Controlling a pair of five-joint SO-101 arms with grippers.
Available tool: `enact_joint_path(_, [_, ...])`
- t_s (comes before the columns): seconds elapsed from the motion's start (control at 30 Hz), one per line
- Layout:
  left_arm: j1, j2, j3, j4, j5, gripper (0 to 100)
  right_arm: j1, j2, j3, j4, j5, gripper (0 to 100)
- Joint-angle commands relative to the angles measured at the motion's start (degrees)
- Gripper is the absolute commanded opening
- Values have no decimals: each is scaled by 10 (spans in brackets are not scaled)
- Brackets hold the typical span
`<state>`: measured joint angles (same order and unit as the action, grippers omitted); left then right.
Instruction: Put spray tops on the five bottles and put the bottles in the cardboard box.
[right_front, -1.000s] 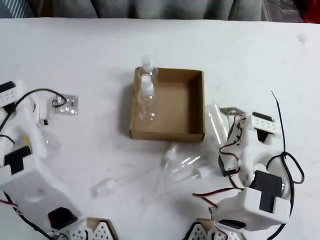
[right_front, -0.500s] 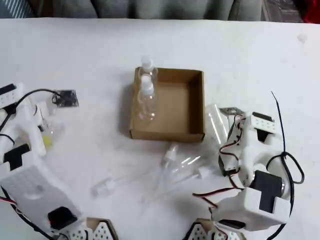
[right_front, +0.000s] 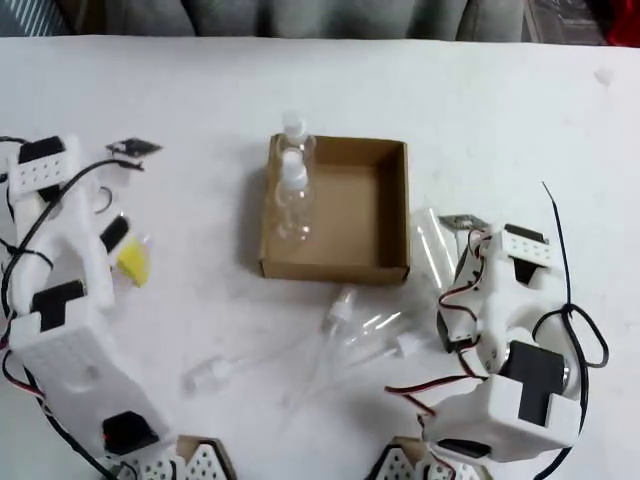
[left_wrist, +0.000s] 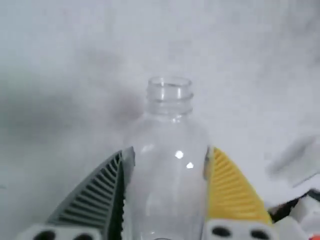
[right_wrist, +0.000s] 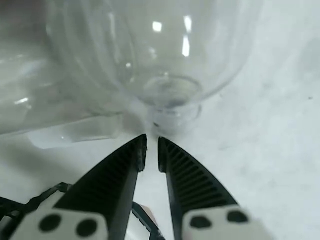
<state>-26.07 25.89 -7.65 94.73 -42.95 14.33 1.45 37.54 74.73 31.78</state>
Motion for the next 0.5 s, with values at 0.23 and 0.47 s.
enact_joint_path(0.23, [48,-175,123,-97,229,20,-7,-21,-4,-12,6,15])
enact_joint_path(0.47, [101,-296,387,-298,331,20,-6,-21,-3,-12,6,15])
